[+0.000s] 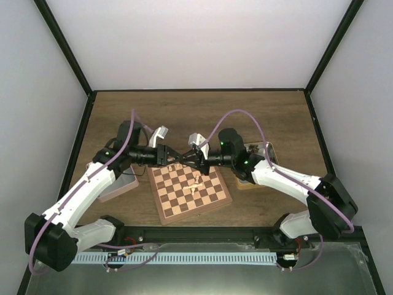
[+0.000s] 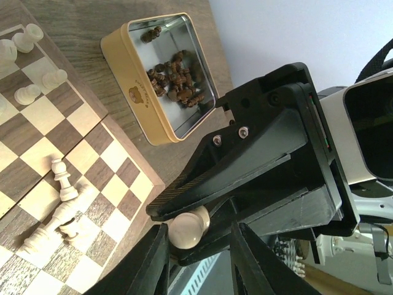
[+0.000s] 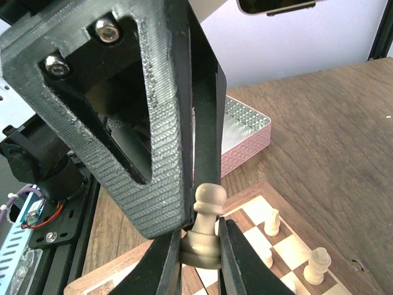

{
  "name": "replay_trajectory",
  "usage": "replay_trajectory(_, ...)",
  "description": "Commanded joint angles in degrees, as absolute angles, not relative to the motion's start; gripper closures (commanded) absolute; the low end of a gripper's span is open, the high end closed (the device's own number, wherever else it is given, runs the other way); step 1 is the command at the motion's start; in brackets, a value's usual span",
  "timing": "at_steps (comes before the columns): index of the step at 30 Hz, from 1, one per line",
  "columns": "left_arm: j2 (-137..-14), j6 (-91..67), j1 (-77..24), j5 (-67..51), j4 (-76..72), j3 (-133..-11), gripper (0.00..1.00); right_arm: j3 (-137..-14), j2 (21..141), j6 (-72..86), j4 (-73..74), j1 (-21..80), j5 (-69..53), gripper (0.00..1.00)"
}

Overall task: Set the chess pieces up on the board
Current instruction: Place the chess piece on the chessboard.

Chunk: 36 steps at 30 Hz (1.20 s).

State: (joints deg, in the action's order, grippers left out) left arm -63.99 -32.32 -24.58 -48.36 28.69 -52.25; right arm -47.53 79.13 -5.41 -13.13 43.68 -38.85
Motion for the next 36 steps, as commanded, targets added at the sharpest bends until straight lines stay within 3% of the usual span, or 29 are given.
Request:
replay_trajectory(1, -64.1, -31.2, -24.3, -49.4, 28.5, -51.4, 0.71, -50.4, 79.7, -7.2, -11.9, 43.6, -40.6, 0.96)
replay_trajectory(25, -64.5, -30.5, -22.7, -49.3, 28.0, -50.4, 0.73, -50.9, 80.7, -8.3, -11.2, 44.0, -43.0, 0.94)
replay_trajectory(36, -63.7, -29.0, -22.8, -53.3, 28.0, -49.7, 0.92, -51.6, 81.5, -8.1, -10.3, 44.3, -41.9, 0.91)
